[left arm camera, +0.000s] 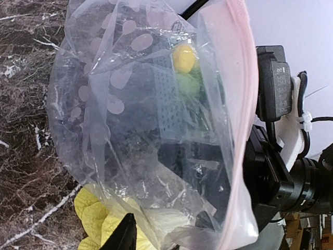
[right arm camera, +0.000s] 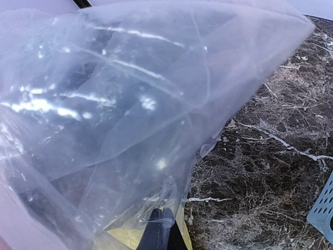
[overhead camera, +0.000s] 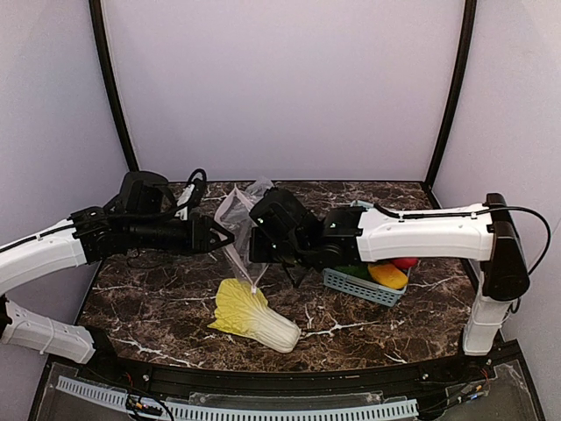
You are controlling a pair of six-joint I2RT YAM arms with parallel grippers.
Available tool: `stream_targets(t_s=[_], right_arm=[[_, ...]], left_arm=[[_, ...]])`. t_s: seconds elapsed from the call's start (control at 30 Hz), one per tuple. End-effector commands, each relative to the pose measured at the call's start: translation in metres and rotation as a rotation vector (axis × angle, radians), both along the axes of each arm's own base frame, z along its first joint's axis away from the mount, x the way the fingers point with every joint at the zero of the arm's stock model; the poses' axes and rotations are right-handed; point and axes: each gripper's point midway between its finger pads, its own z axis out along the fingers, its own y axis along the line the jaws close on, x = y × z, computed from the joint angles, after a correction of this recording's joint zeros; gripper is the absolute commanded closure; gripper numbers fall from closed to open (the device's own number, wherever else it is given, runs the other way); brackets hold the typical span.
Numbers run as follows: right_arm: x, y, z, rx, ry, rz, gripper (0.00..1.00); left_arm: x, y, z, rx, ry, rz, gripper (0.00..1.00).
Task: Place the food in the zip-top bag and seal the zipper
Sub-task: Pass from the right arm to the left
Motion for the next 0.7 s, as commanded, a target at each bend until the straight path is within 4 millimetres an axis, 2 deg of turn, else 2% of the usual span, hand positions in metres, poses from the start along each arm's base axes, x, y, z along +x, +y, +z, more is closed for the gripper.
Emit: stream_targets(t_s=[0.0, 0.27, 0.43, 0.67], right_arm=[[-0.009, -0.004, -0.001, 0.029, 0.000, 0.014, 1.00], [-0.016, -0.009, -0.005, 0.030, -0.012, 0.060, 1.00], [-0.014, -0.017, -0.006, 0.021, -0.021, 0.038, 1.00], [-0.011, -0.026, -0.008, -0.002, -0.026, -0.002, 1.00]], left_arm=[[0.004, -0.003, -0.015, 0.005, 0.025, 0.019, 0.66], [0.000, -0.002, -0.019, 0.017, 0.009, -0.003, 0.97], [-0.002, 0.001, -0.029, 0.058, 0.017, -0.015, 0.99], [0.003, 0.019, -0.038, 0.157, 0.007, 0.043, 0.99]])
